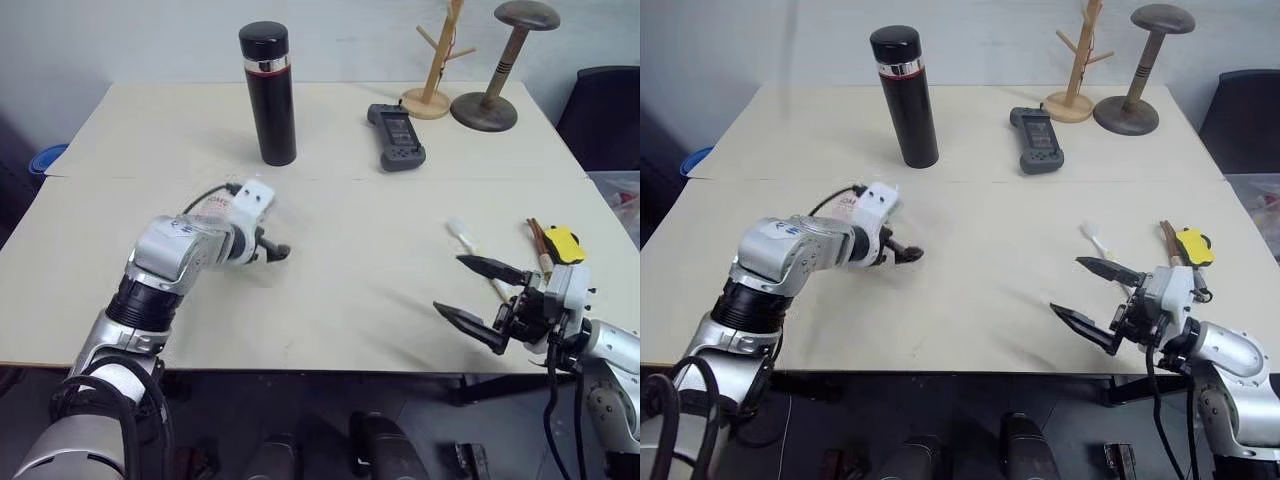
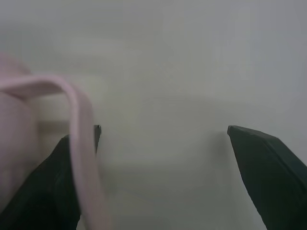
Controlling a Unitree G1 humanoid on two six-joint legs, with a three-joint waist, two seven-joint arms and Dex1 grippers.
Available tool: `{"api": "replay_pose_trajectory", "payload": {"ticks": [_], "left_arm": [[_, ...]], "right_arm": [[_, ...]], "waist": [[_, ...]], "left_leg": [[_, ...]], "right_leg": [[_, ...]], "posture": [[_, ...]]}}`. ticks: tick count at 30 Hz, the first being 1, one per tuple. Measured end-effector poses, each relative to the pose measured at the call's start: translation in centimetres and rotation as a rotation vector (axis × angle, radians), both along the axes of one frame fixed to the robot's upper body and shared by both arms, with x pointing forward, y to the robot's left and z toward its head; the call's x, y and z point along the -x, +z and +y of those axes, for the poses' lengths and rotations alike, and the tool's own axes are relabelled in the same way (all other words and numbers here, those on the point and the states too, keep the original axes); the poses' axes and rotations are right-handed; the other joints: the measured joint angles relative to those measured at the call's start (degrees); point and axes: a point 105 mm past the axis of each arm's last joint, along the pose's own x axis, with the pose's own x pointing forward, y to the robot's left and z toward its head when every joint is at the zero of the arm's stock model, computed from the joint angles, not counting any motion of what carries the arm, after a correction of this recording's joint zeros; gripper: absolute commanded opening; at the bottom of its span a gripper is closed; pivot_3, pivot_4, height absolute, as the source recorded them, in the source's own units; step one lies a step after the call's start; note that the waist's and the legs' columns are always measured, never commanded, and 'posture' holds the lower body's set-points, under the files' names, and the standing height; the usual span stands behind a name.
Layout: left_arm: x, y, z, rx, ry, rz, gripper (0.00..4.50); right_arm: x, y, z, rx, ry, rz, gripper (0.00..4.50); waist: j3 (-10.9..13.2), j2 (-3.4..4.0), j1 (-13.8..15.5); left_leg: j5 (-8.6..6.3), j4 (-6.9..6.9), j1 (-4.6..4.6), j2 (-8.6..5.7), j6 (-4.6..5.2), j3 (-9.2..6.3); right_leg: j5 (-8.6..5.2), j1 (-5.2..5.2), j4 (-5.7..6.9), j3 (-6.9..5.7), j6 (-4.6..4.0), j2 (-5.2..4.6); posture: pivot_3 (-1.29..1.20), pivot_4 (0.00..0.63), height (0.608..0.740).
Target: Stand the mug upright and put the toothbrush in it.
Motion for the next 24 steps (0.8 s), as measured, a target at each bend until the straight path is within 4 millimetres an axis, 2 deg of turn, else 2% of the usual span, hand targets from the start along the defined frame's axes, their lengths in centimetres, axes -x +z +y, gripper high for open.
{"api": "replay_pose_trajectory", "payload": {"ticks": [3,12,14,16,21,24], "left_arm": [[-0.7,0.1,0.1,-0.006,-0.017,-0.007,3.88],[-1.5,0.4,1.4,-0.017,-0.024,-0.053,1.09],[-1.5,0.8,1.7,0.03,-0.046,-0.082,0.62],[-0.8,1.9,0.9,0.186,-0.156,-0.131,0.06],[2.2,4.8,-1.2,0.496,-0.526,-0.249,0.03],[5.0,6.0,-4.0,0.692,-0.787,-0.311,0.03]], "right_arm": [[-0.3,0.4,-0.1,-0.004,-0.005,-0.017,4.5],[0.0,-0.6,-0.4,-0.029,-0.031,0.007,4.5],[0.0,-0.6,-0.5,-0.029,-0.037,0.009,4.5],[0.2,-0.8,-0.8,-0.028,-0.049,0.015,4.5],[0.6,-0.7,-1.5,-0.014,-0.082,-0.005,4.5],[0.8,-1.1,-1.9,0.005,-0.105,-0.003,4.5]], "waist": [[0.0,0.0,0.5],[0.0,0.01,0.4],[0.0,0.04,0.4],[0.0,0.04,0.4],[0.0,0.03,0.5],[0.0,0.04,0.6]], "left_leg": [[0.0,0.0,0.0,-0.05,0.0,-0.01],[0.0,0.0,0.0,-0.06,0.01,-0.01],[0.01,-0.03,0.01,-0.05,0.01,-0.01],[0.0,0.02,-0.07,-0.04,0.01,-0.02],[0.0,0.4,-0.52,-0.04,0.01,-0.4],[0.0,0.55,-0.6,-0.07,0.02,-0.52]], "right_leg": [[0.0,0.0,0.0,0.0,0.0,-0.04],[0.0,0.0,0.03,0.03,0.0,-0.05],[0.0,-0.02,0.03,0.03,0.0,-0.04],[0.0,-0.06,0.06,0.0,0.0,-0.05],[0.0,-0.15,0.0,-0.4,0.0,-0.11],[0.01,-0.06,0.0,-0.53,0.01,-0.16]], "posture": [[0.0,0.15,0.74],[0.0,0.15,0.74],[0.0,0.15,0.74],[0.0,0.15,0.74],[0.0,0.15,0.74],[0.0,0.15,0.74]]}}
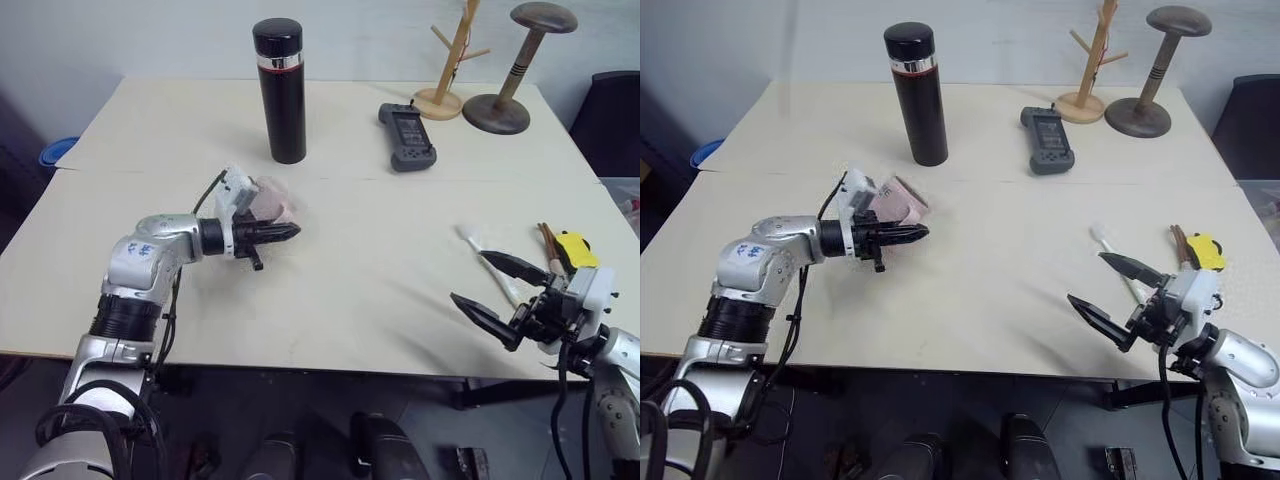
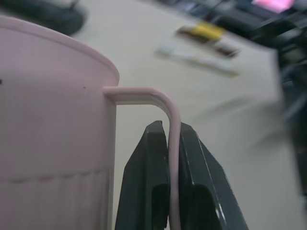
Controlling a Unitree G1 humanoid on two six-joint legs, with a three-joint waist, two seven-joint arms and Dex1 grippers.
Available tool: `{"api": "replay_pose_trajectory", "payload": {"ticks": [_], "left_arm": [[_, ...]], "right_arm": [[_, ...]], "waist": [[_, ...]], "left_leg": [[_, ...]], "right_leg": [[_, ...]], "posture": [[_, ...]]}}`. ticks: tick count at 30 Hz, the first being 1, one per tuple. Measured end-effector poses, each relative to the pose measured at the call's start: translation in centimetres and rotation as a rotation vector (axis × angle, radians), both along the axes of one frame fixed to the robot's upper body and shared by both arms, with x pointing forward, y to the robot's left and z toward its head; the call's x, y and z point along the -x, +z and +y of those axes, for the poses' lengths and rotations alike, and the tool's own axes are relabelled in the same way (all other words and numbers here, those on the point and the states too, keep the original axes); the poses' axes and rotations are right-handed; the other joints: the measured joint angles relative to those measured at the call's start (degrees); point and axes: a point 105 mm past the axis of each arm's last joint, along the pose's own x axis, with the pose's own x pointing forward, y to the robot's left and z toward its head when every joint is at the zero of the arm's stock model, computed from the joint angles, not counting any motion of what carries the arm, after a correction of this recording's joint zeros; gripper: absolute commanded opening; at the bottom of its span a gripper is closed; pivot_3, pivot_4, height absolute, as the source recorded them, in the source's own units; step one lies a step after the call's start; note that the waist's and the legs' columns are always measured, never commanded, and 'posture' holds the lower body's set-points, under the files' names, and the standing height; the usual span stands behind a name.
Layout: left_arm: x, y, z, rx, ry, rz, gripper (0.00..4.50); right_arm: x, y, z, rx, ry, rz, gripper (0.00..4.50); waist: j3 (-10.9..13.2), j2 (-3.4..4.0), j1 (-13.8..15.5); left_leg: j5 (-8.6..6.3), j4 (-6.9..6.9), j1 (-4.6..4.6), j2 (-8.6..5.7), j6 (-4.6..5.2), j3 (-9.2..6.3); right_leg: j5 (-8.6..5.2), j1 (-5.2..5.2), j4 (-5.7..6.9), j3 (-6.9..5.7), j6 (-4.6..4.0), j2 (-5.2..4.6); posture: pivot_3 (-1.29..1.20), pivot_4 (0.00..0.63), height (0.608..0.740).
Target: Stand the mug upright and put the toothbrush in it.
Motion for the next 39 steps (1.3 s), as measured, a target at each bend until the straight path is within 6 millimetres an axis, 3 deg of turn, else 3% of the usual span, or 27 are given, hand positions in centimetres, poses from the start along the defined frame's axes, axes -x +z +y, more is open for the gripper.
{"api": "replay_pose_trajectory", "payload": {"ticks": [3,6,10,14,21,26,29,35,37,39], "left_arm": [[1.6,-0.9,-3.0,0.202,-0.144,-0.091,0.03],[2.5,-4.3,-5.0,0.264,-0.203,-0.077,0.03],[2.6,-7.5,-6.0,0.247,-0.21,-0.041,1.1],[2.3,-8.2,-5.4,0.232,-0.186,-0.047,2.41],[2.3,-9.2,-1.7,0.155,-0.082,-0.042,4.46],[1.9,-9.0,0.3,0.08,-0.052,-0.049,4.48],[1.9,-8.7,1.6,0.031,-0.035,-0.077,4.48],[2.2,-8.0,8.2,-0.09,0.136,-0.131,4.48],[2.7,-6.2,11.4,-0.123,0.219,-0.146,4.48],[3.5,-4.7,12.3,-0.148,0.226,-0.155,4.48]], "right_arm": [[0.4,-0.3,-0.5,0.005,-0.035,-0.001,4.5],[1.0,-0.7,-1.0,0.006,-0.077,0.0,4.5],[2.1,-1.4,-1.6,0.005,-0.125,0.017,4.5],[2.6,-1.3,-1.3,0.006,-0.142,-0.004,4.5],[4.0,-2.4,-1.2,0.021,-0.142,0.049,4.5],[3.4,-2.6,-3.2,-0.004,-0.259,0.048,4.5],[4.6,-3.5,-4.1,-0.012,-0.295,0.094,4.5],[8.1,-5.7,-5.4,0.006,-0.37,0.158,4.5],[7.7,-5.9,-5.7,0.005,-0.408,0.159,4.5],[6.3,-5.2,-5.9,0.003,-0.422,0.152,4.5]], "waist": [[0.0,0.04,0.0],[0.0,0.03,-0.1],[0.0,0.03,-0.2],[0.0,0.05,-0.2],[0.0,0.06,-0.1],[0.0,0.07,-0.1],[0.0,0.07,0.1],[0.0,0.03,-0.4],[0.0,0.05,-0.9],[-0.1,0.13,-0.9]], "left_leg": [[-0.02,0.06,0.02,-0.03,0.03,-0.01],[-0.02,-0.01,0.02,-0.01,0.03,0.0],[-0.03,-0.01,0.13,-0.01,0.05,0.16],[-0.04,-0.02,0.2,0.0,0.07,0.2],[-0.07,-0.03,0.21,0.0,0.14,0.19],[-0.08,-0.04,0.2,0.01,0.14,0.18],[-0.08,-0.06,0.15,0.02,0.15,0.12],[-0.1,-0.3,0.27,0.08,0.15,0.13],[-0.1,-0.39,0.35,0.08,0.15,0.2],[-0.12,-0.46,0.52,0.04,0.2,0.21]], "right_leg": [[0.0,0.04,-0.03,-0.04,0.01,-0.02],[0.0,0.02,-0.01,-0.03,0.0,0.04],[0.0,0.01,0.0,0.16,0.01,0.07],[0.0,0.01,0.05,0.25,0.01,0.08],[0.0,0.02,0.01,0.28,0.01,0.06],[0.0,0.01,0.01,0.26,0.0,0.06],[0.0,0.01,0.0,0.21,0.0,0.06],[-0.01,0.01,-0.04,0.28,-0.02,0.13],[-0.02,-0.01,-0.02,0.42,-0.03,0.13],[-0.02,0.18,-0.04,0.47,-0.03,0.06]], "posture": [[0.0,0.15,0.74],[0.0,0.15,0.74],[0.0,0.15,0.74],[0.0,0.15,0.74],[0.0,0.15,0.74],[0.0,0.15,0.74],[0.0,0.15,0.74],[0.0,0.15,0.74],[0.0,0.15,0.74],[0.0,0.15,0.74]]}}
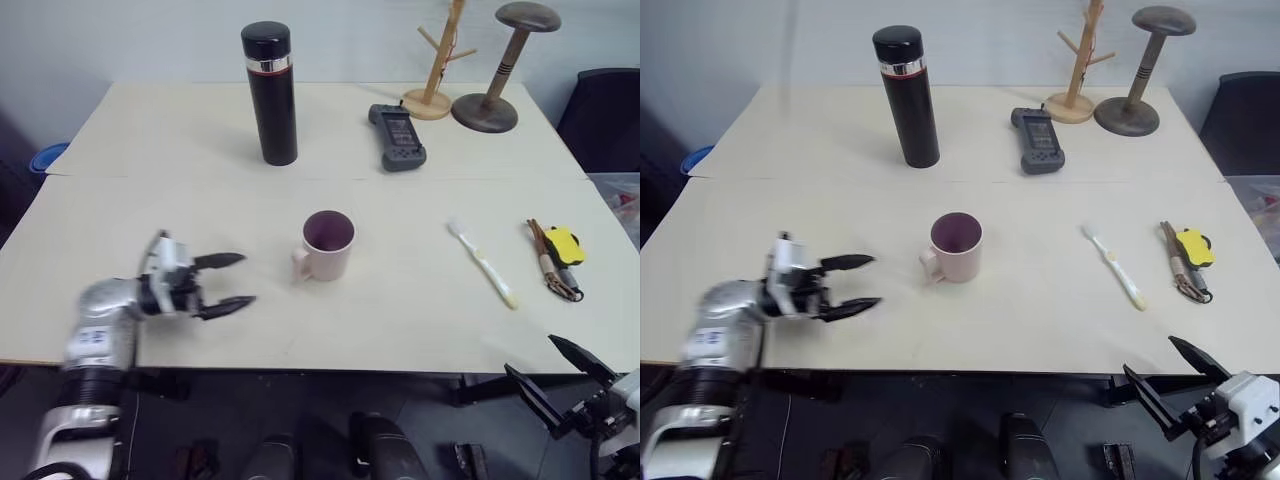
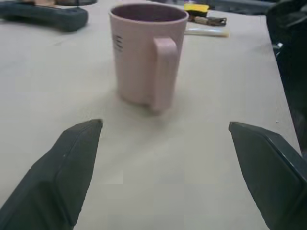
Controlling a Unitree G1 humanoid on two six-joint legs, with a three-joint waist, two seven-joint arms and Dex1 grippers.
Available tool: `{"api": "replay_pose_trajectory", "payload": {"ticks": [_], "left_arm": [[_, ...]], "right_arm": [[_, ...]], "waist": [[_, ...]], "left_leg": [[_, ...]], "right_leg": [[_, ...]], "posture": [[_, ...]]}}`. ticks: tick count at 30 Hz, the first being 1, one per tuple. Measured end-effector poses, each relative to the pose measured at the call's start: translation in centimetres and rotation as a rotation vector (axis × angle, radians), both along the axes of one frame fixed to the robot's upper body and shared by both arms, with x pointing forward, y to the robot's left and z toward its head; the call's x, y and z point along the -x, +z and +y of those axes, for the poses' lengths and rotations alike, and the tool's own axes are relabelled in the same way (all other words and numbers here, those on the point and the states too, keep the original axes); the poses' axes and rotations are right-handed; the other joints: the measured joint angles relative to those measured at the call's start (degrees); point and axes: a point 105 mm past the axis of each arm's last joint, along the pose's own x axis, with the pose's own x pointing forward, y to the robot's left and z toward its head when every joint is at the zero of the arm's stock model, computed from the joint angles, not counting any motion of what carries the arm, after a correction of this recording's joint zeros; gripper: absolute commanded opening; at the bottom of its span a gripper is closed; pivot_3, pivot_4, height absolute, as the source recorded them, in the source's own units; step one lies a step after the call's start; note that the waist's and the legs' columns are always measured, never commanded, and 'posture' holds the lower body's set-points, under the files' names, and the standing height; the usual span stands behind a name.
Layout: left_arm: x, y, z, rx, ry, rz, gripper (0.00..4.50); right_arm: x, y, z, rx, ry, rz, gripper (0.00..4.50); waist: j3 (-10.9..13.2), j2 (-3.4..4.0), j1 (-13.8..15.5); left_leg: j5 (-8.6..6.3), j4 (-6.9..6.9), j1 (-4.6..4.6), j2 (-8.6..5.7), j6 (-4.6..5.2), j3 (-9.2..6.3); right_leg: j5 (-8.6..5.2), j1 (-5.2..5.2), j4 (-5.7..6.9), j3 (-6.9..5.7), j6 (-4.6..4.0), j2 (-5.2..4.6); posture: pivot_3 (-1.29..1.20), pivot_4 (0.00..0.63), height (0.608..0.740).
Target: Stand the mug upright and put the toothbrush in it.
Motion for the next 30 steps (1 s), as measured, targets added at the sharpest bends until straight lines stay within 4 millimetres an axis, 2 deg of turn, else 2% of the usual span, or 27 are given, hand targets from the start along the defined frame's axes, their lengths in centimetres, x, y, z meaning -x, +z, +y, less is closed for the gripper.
{"api": "replay_pose_trajectory", "payload": {"ticks": [2,5,7,9,12,13,15,18,21,26,28,30], "left_arm": [[0.7,0.5,-0.4,0.011,-0.015,0.01,4.48],[1.3,0.7,-2.1,0.068,-0.032,0.024,4.48],[1.5,0.8,-3.1,0.09,-0.049,0.038,4.48],[1.5,1.1,-3.8,0.111,-0.052,0.03,4.48],[1.5,1.2,-4.2,0.115,-0.051,0.02,4.48],[1.6,1.4,-4.5,0.114,-0.057,0.012,4.5],[1.7,1.5,-4.8,0.109,-0.062,0.003,4.5],[2.2,1.5,-5.0,0.079,-0.083,-0.011,4.5],[3.1,0.5,-4.5,0.023,-0.109,0.024,4.5],[3.4,0.4,-4.5,0.012,-0.12,0.036,4.5],[3.3,0.5,-4.5,0.017,-0.114,0.028,4.5],[3.1,1.1,-4.6,0.013,-0.119,-0.007,4.5]], "right_arm": [[-2.4,1.1,0.2,0.033,0.023,0.027,4.5],[-7.7,3.9,0.8,0.11,0.043,0.091,4.5],[-10.3,5.2,1.2,0.126,0.039,0.133,4.5],[-12.8,4.6,1.3,0.145,0.001,0.226,4.5],[-14.9,2.4,0.9,0.187,-0.049,0.36,4.5],[-15.5,1.6,0.7,0.199,-0.062,0.417,4.31],[-16.3,1.8,0.7,0.198,-0.056,0.457,3.91],[-17.2,2.0,0.3,0.185,-0.066,0.507,2.87],[-17.2,2.2,0.3,0.151,-0.059,0.583,1.81],[-17.0,2.3,-0.2,0.142,-0.037,0.627,0.15],[-17.3,2.4,-0.1,0.05,-0.012,0.598,0.1],[-17.4,3.5,1.3,-0.033,0.098,0.495,0.1]], "waist": [[0.0,0.15,0.1],[0.0,0.12,0.1],[0.0,0.05,0.5],[0.0,0.03,0.8],[0.0,0.02,0.8],[0.0,0.02,0.7],[0.0,0.03,0.5],[0.0,0.02,0.5],[0.0,0.02,0.5],[0.0,0.01,0.8],[0.0,0.0,0.7],[0.0,0.0,0.6]], "left_leg": [[-0.06,-0.03,0.21,-0.04,0.12,0.07],[-0.06,-0.09,0.35,-0.01,0.11,0.09],[-0.04,-0.16,0.32,0.06,0.07,0.06],[-0.03,-0.15,0.24,0.1,0.04,0.03],[-0.03,0.03,-0.2,0.04,0.05,0.04],[-0.03,0.16,-0.43,0.03,0.05,0.04],[-0.03,0.28,-0.44,0.04,0.05,0.03],[-0.03,0.37,-0.44,0.04,0.06,0.03],[-0.04,0.36,-0.46,0.04,0.06,0.03],[-0.08,0.44,-0.5,0.01,0.15,-0.08],[-0.08,0.42,-0.51,0.01,0.14,-0.08],[-0.08,0.42,-0.52,0.02,0.12,-0.07]], "right_leg": [[0.0,0.21,-0.03,0.08,0.0,-0.04],[-0.02,0.3,-0.12,0.06,-0.03,0.0],[-0.04,0.24,-0.11,0.01,-0.07,0.07],[-0.06,0.2,-0.11,-0.07,-0.1,0.08],[-0.03,-0.19,0.01,-0.07,-0.05,0.05],[-0.01,-0.34,0.02,-0.09,-0.01,0.04],[-0.01,-0.31,0.01,-0.15,-0.01,0.04],[0.0,-0.29,-0.05,-0.15,0.0,0.02],[0.0,-0.3,-0.04,-0.15,0.0,0.02],[0.01,-0.21,-0.06,-0.22,0.02,-0.03],[0.02,-0.23,-0.04,-0.23,0.03,-0.03],[0.02,-0.27,0.0,-0.26,0.03,0.01]], "posture": [[0.0,0.15,0.74],[0.0,0.15,0.74],[0.0,0.15,0.74],[0.0,0.15,0.74],[0.0,0.15,0.74],[0.0,0.15,0.74],[0.0,0.15,0.74],[0.0,0.15,0.74],[0.0,0.15,0.74],[0.0,0.15,0.74],[0.0,0.15,0.74],[0.0,0.15,0.74]]}}
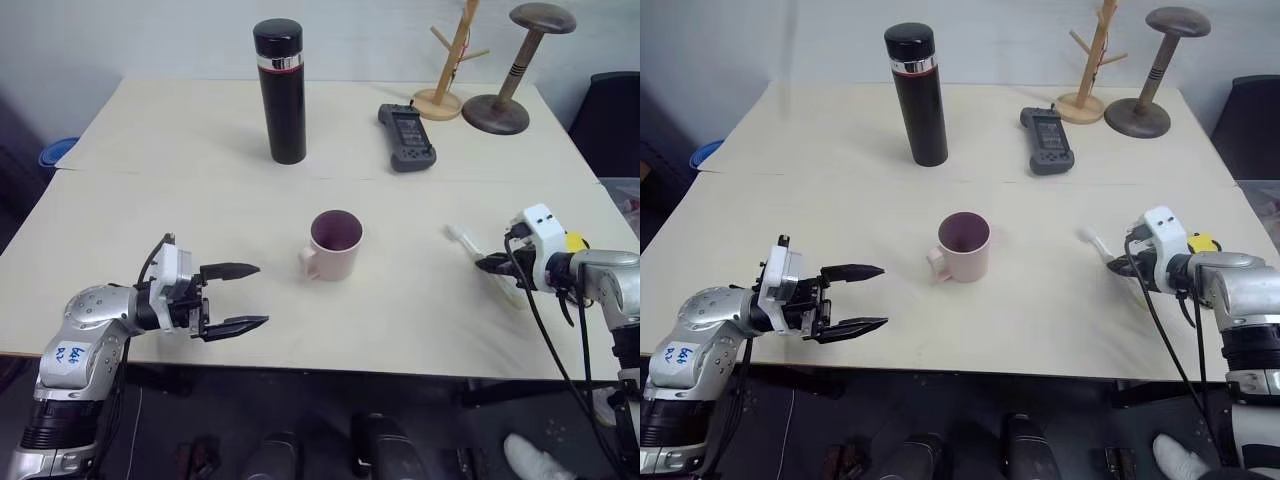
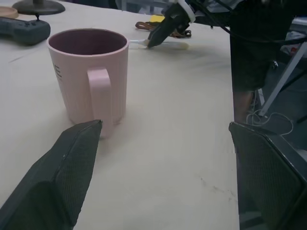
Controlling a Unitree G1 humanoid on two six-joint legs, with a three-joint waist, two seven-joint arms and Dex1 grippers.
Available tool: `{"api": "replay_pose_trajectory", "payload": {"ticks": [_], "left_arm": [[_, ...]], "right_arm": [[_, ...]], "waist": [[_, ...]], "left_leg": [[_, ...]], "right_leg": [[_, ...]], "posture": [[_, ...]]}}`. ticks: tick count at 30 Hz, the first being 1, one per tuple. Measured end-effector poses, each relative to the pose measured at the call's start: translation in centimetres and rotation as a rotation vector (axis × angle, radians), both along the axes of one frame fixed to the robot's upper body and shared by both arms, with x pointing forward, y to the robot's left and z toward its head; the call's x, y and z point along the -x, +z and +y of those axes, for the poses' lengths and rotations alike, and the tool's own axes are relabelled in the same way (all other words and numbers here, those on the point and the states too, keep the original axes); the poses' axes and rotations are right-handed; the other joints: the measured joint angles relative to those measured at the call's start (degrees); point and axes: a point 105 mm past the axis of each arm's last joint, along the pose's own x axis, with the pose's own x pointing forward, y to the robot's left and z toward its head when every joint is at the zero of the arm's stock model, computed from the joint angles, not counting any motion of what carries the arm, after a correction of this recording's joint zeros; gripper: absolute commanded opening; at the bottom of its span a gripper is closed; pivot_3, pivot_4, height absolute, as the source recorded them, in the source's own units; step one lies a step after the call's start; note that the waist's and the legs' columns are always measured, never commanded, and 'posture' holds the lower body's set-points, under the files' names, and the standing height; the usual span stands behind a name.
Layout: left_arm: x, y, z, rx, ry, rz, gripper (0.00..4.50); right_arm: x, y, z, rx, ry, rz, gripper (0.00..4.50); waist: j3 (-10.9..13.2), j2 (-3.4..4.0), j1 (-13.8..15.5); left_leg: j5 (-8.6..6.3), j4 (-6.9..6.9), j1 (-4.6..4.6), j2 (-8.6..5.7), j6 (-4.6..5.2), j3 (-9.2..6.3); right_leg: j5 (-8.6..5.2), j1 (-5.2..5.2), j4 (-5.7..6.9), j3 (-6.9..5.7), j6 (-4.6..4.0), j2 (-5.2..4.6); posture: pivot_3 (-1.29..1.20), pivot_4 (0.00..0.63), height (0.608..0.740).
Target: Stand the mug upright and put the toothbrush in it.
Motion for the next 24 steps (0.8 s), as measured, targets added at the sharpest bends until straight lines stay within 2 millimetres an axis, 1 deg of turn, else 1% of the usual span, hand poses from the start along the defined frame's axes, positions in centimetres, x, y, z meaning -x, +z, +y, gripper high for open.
{"api": "replay_pose_trajectory", "payload": {"ticks": [2,3,4,5,7,9,10,12,14,16,18,20,21,24], "left_arm": [[-0.1,0.5,0.0,-0.013,-0.008,-0.03,4.5],[-0.3,0.6,0.3,-0.021,-0.004,-0.027,4.5],[-0.5,0.7,0.3,-0.02,-0.003,-0.029,4.5],[-0.6,0.8,0.3,-0.021,-0.006,-0.034,4.5],[-0.7,0.8,0.4,-0.021,-0.003,-0.037,4.5],[-1.0,0.5,0.6,-0.014,0.011,-0.026,4.5],[-1.0,0.4,0.6,-0.007,0.013,-0.025,4.5],[-1.1,0.3,0.4,0.008,0.013,-0.025,4.5],[-1.1,0.3,0.4,0.011,0.019,-0.024,4.5],[-1.2,0.3,0.3,0.018,0.03,-0.026,4.5],[-1.4,0.5,0.5,0.026,0.052,-0.035,4.5],[-1.6,1.0,1.0,0.042,0.089,-0.049,4.5],[-1.7,1.2,1.3,0.054,0.106,-0.05,4.5],[-1.5,0.8,2.2,0.074,0.156,0.005,4.5]], "right_arm": [[-0.1,1.8,2.9,-0.11,0.116,-0.149,0.1],[-0.2,3.5,5.5,-0.216,0.184,-0.257,0.1],[-0.1,4.8,7.7,-0.287,0.243,-0.325,0.1],[0.1,6.5,10.0,-0.359,0.298,-0.41,0.1],[0.8,9.7,13.8,-0.444,0.392,-0.569,0.1],[1.7,11.9,16.3,-0.493,0.467,-0.702,0.1],[2.0,12.2,17.3,-0.508,0.492,-0.736,0.1],[2.2,11.8,19.3,-0.517,0.533,-0.777,0.1],[1.8,10.6,21.0,-0.525,0.528,-0.801,0.1],[1.2,9.2,22.1,-0.534,0.493,-0.796,0.1],[0.3,8.2,22.6,-0.502,0.434,-0.812,0.1],[-0.3,7.6,22.6,-0.467,0.388,-0.836,0.83],[-0.4,7.4,22.6,-0.458,0.379,-0.843,1.07],[-0.4,7.1,22.7,-0.445,0.39,-0.859,2.08]], "waist": [[0.0,0.02,-0.6],[0.0,0.03,-1.4],[0.0,0.07,-1.8],[0.0,0.08,-2.2],[0.0,0.1,-2.7],[0.0,0.11,-2.8],[0.0,0.1,-2.8],[0.0,0.08,-2.7],[0.0,0.07,-2.8],[0.0,0.07,-3.0],[0.0,0.08,-3.2],[0.0,0.08,-3.3],[0.0,0.08,-3.4],[0.0,0.1,-3.9]], "left_leg": [[0.01,-0.01,0.02,0.02,-0.03,0.01],[0.02,-0.03,0.03,0.05,-0.08,0.01],[0.03,-0.03,0.05,0.06,-0.12,0.01],[0.06,-0.06,0.04,0.07,-0.18,-0.04],[0.07,-0.12,0.03,0.07,-0.21,-0.12],[0.07,-0.14,0.03,0.05,-0.21,-0.19],[0.07,-0.13,0.02,0.01,-0.21,-0.28],[0.06,-0.08,-0.01,-0.1,-0.2,-0.41],[0.06,-0.06,0.0,-0.15,-0.19,-0.4],[0.06,-0.06,0.0,-0.14,-0.19,-0.39],[0.07,-0.06,0.01,-0.14,-0.2,-0.39],[0.07,-0.06,0.01,-0.14,-0.2,-0.39],[0.07,-0.06,0.01,-0.13,-0.2,-0.39],[0.07,-0.08,0.02,-0.12,-0.2,-0.4]], "right_leg": [[0.0,-0.01,0.03,0.02,0.0,0.03],[0.0,-0.03,0.07,0.04,0.01,0.07],[0.0,-0.06,0.1,0.07,0.0,0.11],[0.0,-0.08,0.12,0.03,0.0,0.11],[0.0,-0.1,0.14,-0.04,-0.01,0.11],[-0.01,-0.09,0.11,-0.12,-0.01,0.1],[-0.01,-0.05,0.1,-0.19,-0.01,0.05],[-0.01,0.0,0.09,-0.3,-0.01,-0.05],[0.0,0.01,0.09,-0.29,-0.01,-0.06],[-0.01,-0.01,0.1,-0.3,-0.01,-0.06],[-0.01,-0.04,0.11,-0.31,-0.02,-0.04],[-0.01,-0.04,0.12,-0.33,-0.02,-0.04],[-0.01,-0.04,0.11,-0.33,-0.02,-0.04],[-0.01,-0.03,0.12,-0.33,-0.02,-0.04]], "posture": [[0.0,0.15,0.74],[0.0,0.15,0.74],[0.0,0.15,0.74],[0.0,0.15,0.74],[0.0,0.15,0.74],[0.0,0.15,0.74],[0.0,0.15,0.74],[0.0,0.15,0.74],[0.0,0.15,0.74],[0.0,0.15,0.74],[0.0,0.15,0.74],[0.0,0.15,0.74],[0.0,0.15,0.74],[0.0,0.15,0.74]]}}
